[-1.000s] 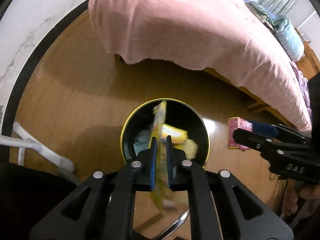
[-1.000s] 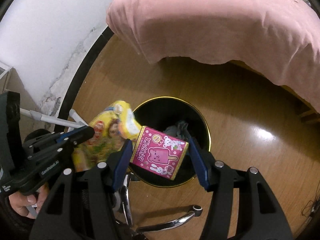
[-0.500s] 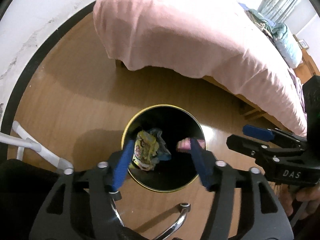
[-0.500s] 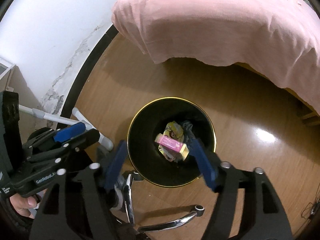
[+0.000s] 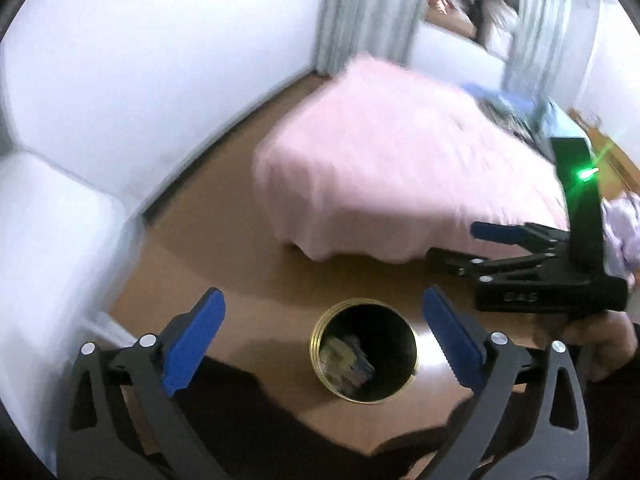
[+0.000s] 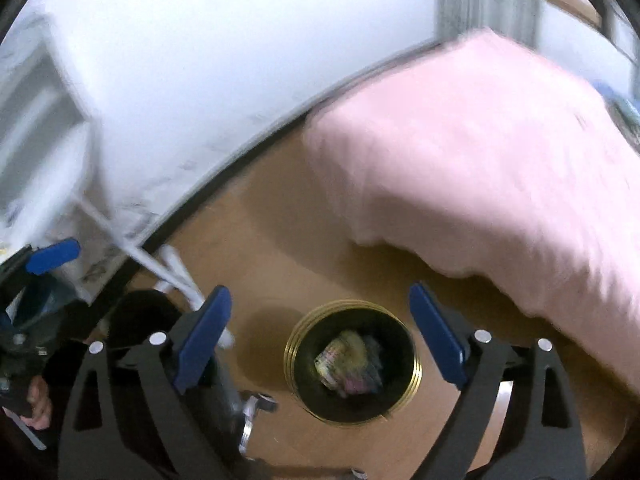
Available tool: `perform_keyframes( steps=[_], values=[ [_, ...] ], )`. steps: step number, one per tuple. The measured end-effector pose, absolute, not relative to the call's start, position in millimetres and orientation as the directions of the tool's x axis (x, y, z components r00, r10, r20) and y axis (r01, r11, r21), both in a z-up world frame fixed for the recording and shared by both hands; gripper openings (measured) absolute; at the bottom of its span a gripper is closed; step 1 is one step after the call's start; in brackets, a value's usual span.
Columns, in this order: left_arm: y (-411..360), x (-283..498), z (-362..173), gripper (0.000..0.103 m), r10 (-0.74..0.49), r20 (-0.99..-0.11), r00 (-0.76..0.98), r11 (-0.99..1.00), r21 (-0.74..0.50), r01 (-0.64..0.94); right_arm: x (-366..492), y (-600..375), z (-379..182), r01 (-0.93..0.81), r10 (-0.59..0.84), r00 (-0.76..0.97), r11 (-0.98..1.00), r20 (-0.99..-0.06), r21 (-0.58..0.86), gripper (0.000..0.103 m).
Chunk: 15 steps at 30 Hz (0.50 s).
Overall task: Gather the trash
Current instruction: 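Grasp the red cup lid with the left tool while the right tool grasps the clear plastic ring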
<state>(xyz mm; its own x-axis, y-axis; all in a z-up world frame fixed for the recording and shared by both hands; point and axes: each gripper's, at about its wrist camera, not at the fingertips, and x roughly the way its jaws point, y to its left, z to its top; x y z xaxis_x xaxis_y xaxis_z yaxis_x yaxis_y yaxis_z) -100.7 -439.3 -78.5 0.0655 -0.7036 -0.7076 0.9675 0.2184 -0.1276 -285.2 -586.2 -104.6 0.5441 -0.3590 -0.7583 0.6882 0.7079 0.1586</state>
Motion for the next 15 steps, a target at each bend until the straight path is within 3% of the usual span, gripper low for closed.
perform_keyframes(
  steps=[5,8,12,15],
  values=[
    [-329.1,-32.2,-24.0,0.096,-0.667,-0.674,0.317,0.451,-0.026,0.892,-182.2,-515.9,-49.8,0.411,-0.195,0.695,0.898,-0.692,0.160,0.087],
    [-252.1,15.7,-16.8,0.096,-0.567,-0.686,0.457,0.624,0.004,0.781,-108.5,-457.2,-29.5,0.169,0.004,0.743,0.967,-0.669,0.193,0.087],
    [-154.0,56.4,-18.7,0.096,-0.435,-0.690,0.578,0.797,0.003,0.604,-33.2,-391.0,-24.8,-0.061,0.238,0.709,0.958,-0.663,0.279,0.087],
    [-89.3,73.1,-26.3,0.096,-0.334,-0.700,0.632,0.889,-0.011,0.457,15.3,-350.6,-34.9,-0.135,0.311,0.654,0.945,-0.690,0.298,0.087]
  ],
)
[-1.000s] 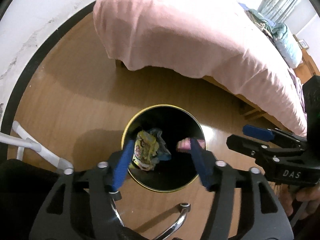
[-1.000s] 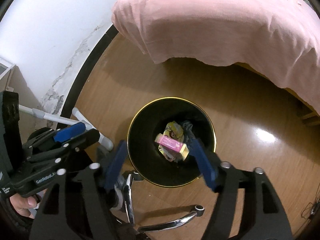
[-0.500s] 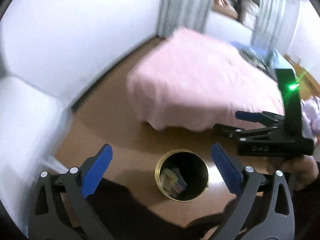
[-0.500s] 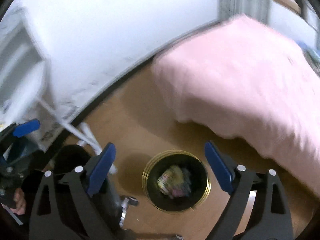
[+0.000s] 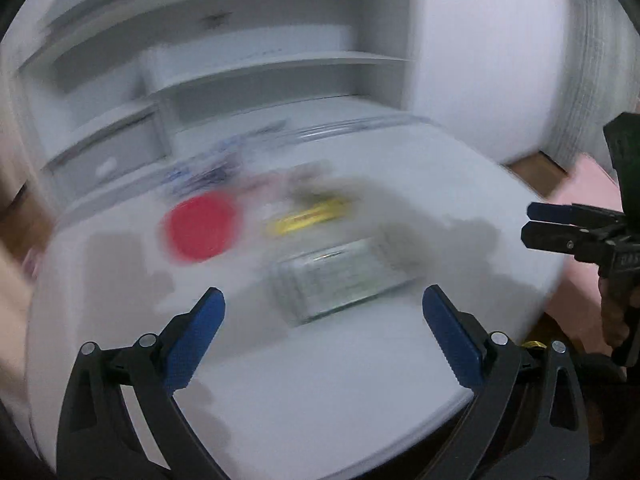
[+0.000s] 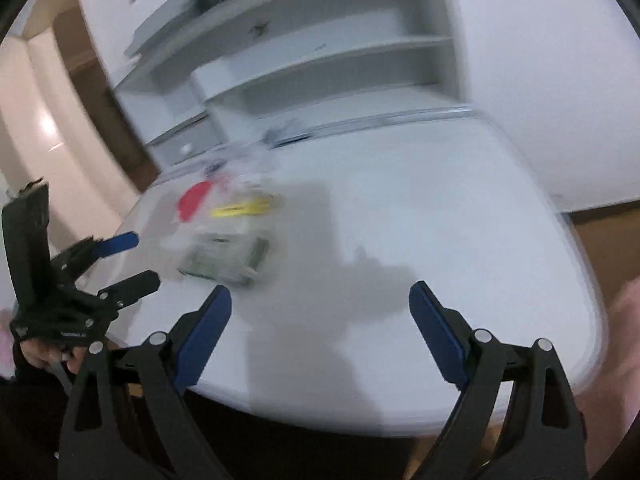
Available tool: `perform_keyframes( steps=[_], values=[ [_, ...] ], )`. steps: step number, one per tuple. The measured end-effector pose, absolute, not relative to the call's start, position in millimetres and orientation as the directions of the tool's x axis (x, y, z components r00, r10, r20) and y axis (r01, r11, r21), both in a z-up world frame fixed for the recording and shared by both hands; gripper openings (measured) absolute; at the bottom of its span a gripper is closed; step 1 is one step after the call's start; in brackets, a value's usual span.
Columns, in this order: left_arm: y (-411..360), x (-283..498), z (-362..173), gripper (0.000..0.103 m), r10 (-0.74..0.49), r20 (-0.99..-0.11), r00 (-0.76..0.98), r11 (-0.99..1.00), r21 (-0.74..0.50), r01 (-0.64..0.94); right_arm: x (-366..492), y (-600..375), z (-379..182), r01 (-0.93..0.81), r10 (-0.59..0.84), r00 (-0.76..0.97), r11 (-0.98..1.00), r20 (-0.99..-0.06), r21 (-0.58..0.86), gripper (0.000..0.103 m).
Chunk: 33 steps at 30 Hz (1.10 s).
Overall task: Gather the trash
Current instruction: 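Grasp the red cup lid with the left tool while the right tool grasps the clear plastic ring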
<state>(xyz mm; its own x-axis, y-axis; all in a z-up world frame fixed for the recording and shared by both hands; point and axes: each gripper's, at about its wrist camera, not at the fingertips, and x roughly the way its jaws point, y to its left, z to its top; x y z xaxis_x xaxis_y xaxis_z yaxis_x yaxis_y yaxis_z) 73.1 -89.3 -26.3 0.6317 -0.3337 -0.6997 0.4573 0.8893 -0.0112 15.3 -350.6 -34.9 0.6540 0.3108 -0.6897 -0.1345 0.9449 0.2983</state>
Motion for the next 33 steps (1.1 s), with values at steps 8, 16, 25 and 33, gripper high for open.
perform_keyframes(
  steps=[8,16,25,33],
  values=[
    [-1.6,85.4,-43.5,0.096,-0.230,-0.731,0.643,0.959,-0.057,0.279,82.9,-299.7,-59.4,-0.198,0.360,0.556,0.933,-0.749,0.301,0.070],
    [12.1,117.3,-50.6,0.096,-0.211,-0.745,0.633,0.966,-0.060,0.251,85.7,-299.5,-66.6,-0.186,0.349,0.542,0.937,-0.765,0.296,0.037],
    [-35.0,208.3,-62.8,0.096,-0.220,-0.768,0.601,0.941,-0.004,0.338,63.0,-314.9,-49.1,-0.184,0.338,0.579,0.941,-0.742,0.285,0.037],
    [-51.6,242.8,-75.4,0.096,-0.239,-0.793,0.560,0.934,-0.029,0.356,39.9,-335.6,-46.2,-0.127,0.291,0.602,0.954,-0.744,0.271,0.037]
  ],
)
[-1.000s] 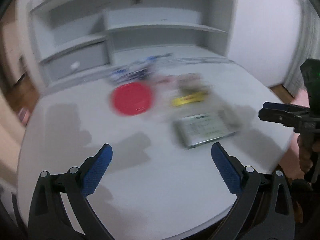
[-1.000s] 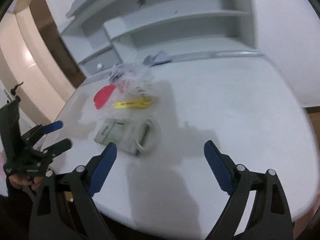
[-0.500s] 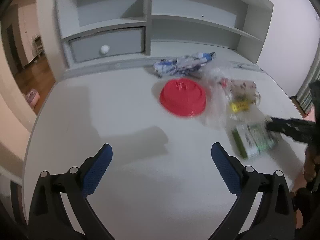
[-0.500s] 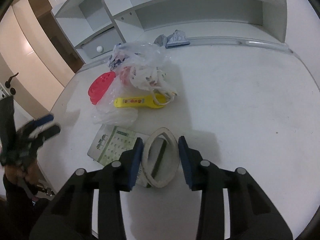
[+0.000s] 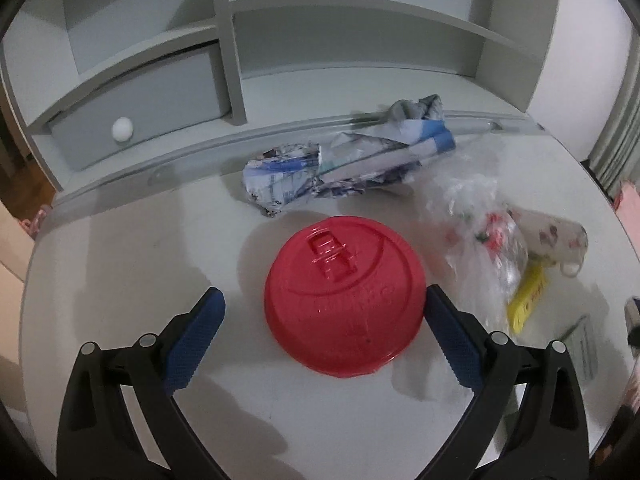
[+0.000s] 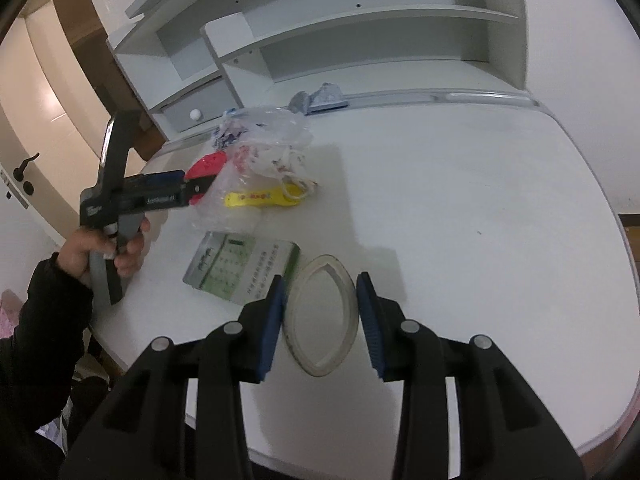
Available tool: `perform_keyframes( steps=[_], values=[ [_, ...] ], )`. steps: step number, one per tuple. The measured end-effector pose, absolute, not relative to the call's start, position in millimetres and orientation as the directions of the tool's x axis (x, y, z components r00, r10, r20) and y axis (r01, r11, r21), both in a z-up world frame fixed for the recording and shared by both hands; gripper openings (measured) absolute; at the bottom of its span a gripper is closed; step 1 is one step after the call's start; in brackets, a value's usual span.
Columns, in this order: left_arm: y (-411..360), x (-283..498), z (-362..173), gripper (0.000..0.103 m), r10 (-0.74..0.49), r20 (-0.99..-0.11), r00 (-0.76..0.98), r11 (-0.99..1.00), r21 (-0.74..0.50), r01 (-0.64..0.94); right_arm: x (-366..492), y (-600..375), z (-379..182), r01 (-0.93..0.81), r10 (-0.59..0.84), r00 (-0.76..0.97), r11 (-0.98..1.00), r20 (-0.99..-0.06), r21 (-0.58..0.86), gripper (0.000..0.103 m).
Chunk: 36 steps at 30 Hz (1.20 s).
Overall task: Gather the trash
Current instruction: 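Grasp the red cup lid with the left tool while the right tool grasps the clear plastic ring, then carry the red lid and clear ring over the black bin and open both tools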
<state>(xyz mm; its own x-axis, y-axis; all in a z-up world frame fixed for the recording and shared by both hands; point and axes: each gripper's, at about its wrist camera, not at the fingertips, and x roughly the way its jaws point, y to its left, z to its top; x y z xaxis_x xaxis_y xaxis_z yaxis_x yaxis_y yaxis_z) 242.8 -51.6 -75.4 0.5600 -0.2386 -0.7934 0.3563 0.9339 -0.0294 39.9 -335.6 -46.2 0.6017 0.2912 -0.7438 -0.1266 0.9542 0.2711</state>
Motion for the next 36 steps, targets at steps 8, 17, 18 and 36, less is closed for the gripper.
perform_keyframes(
  steps=[8,17,18,36],
  values=[
    [-35.4,233.2,-57.2,0.076,-0.222,-0.764,0.606,0.953,-0.038,0.301,3.8,-376.4,-38.8,-0.022,0.211,0.652,0.965,-0.728,0.261,0.037],
    [-96.6,165.1,11.2,0.076,-0.347,-0.673,0.653,0.884,-0.002,0.467,-85.5,-474.9,-41.9,0.277,-0.009,0.700,0.925,-0.714,0.260,0.037],
    [-115.9,154.0,15.7,0.076,-0.388,-0.663,0.640,0.856,-0.002,0.517,-101.9,-488.9,-45.3,0.324,-0.044,0.697,0.910,-0.716,0.259,0.037],
    [-498.7,-141.5,-129.5,0.076,-0.627,-0.774,-0.092,0.066,-0.170,0.983,-370.4,-628.4,-180.9,0.850,-0.328,0.408,0.477,-0.852,0.223,0.037]
  ],
)
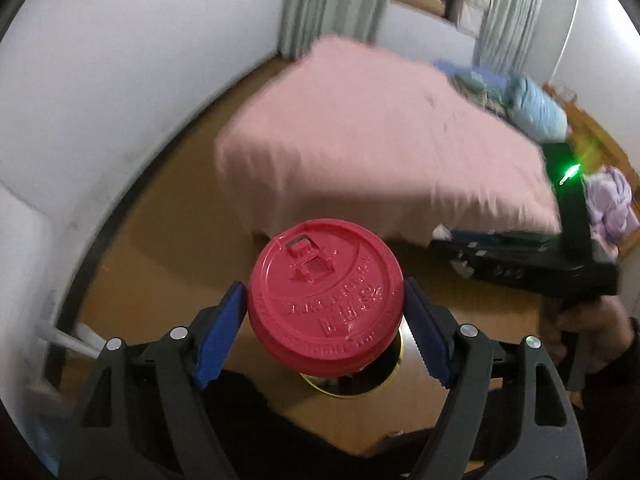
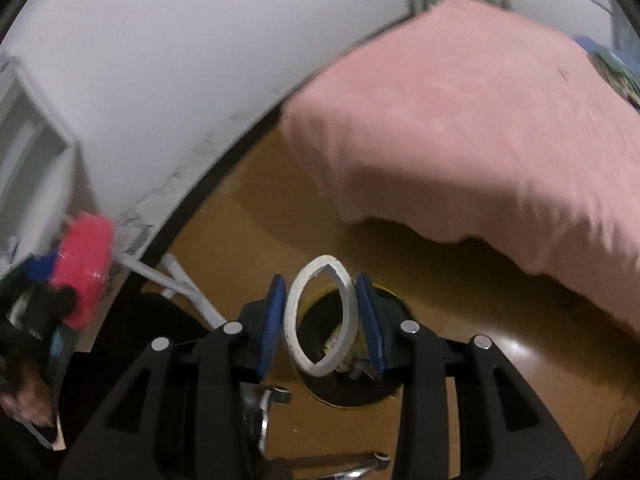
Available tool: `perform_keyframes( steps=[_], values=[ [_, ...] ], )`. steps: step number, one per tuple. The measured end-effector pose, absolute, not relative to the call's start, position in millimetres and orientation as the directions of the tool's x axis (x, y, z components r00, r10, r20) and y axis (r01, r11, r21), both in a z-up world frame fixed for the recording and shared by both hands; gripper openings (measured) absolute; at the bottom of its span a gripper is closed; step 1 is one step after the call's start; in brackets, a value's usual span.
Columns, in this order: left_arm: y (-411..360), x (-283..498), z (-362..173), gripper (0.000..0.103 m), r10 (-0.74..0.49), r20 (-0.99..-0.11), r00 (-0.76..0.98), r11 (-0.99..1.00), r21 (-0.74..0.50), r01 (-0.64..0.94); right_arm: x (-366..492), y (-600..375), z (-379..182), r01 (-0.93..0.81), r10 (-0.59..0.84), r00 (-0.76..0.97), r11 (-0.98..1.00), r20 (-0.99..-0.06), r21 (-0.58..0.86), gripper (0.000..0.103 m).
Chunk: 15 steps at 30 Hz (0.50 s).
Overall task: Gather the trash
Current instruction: 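Carry the red lid and clear ring over the black bin and open both tools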
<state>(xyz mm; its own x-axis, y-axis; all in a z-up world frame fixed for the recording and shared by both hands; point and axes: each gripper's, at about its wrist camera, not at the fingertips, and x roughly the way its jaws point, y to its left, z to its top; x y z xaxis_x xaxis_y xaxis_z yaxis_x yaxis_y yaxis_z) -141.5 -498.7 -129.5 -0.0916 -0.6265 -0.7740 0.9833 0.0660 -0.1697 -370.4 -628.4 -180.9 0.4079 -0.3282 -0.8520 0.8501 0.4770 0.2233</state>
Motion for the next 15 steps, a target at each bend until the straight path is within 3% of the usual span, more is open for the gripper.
perform_keyframes(
  steps=[8,15],
  values=[
    [-561.2,-175.1,-253.3,0.076,-0.455,-0.874,-0.171,0.060,-0.221,0.973,-389.8,-642.4,-265.2,0.889,-0.215,0.320,0.404,-0.923,0.215,0.037],
    [-557.7,-170.0,-292.4,0.076,-0.391,-0.896,-0.209,0.087,-0.263,0.961,-388.3,-642.8,-286.1,0.892,-0.158,0.312,0.389,-0.937,0.231,0.037]
  ],
)
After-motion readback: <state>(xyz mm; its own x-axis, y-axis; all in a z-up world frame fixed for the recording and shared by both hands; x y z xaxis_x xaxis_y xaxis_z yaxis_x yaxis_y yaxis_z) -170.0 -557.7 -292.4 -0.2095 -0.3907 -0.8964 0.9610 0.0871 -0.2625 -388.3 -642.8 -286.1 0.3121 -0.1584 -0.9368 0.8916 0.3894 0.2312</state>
